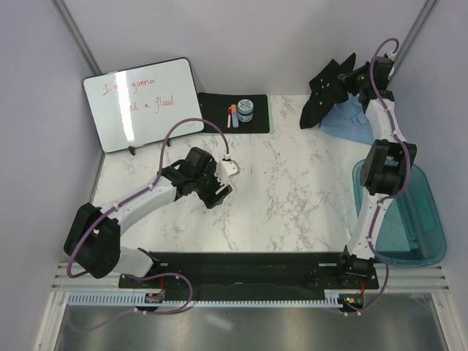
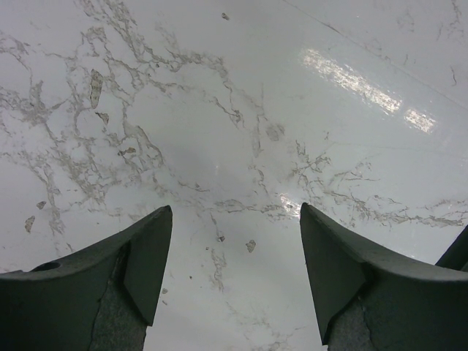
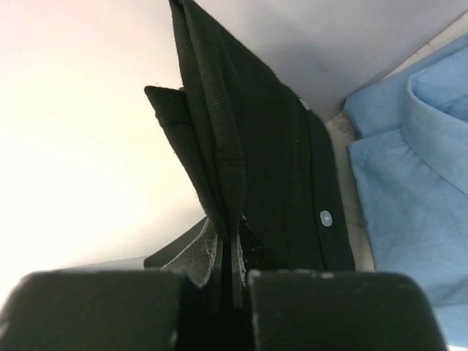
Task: Fold and stack the long sleeve shirts
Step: Neatly place the folded shirt to the corner
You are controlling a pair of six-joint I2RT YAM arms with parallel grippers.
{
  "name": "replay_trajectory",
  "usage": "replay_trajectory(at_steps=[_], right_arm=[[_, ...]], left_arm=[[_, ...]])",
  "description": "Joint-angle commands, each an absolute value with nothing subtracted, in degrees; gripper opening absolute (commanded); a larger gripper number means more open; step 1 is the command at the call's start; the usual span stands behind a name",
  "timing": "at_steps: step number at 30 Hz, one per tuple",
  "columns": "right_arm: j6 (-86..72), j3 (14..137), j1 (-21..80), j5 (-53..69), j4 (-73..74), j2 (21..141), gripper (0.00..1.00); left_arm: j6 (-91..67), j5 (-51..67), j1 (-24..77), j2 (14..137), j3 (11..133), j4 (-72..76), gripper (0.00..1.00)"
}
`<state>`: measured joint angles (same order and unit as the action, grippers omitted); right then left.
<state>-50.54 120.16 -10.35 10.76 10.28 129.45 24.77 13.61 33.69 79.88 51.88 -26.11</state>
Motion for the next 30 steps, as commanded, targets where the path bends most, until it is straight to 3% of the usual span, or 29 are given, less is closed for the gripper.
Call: replay_trajectory(at_steps=[1,15,22,30], right_arm=[[-53.2,123.9,-11.0,12.0,6.0,123.6,0.00],[-52.7,124.4,-14.5,17.3,7.7,124.4,0.00],[-43.5,125.1,-17.2,20.5,11.2,126.7,0.00],[-33.5,124.2,-20.0,15.6,12.5,127.4,0.00]], left_arm=[[26.2,13.3,33.2,79.6,51.8,-25.3,0.78],[26.2,13.4,33.2,80.0,51.4,-25.8,0.78],[26.5,13.4,33.2,80.3,51.9,-26.5,0.78],[26.5,14.1,33.2,81.7,53.2,-27.5,0.78]])
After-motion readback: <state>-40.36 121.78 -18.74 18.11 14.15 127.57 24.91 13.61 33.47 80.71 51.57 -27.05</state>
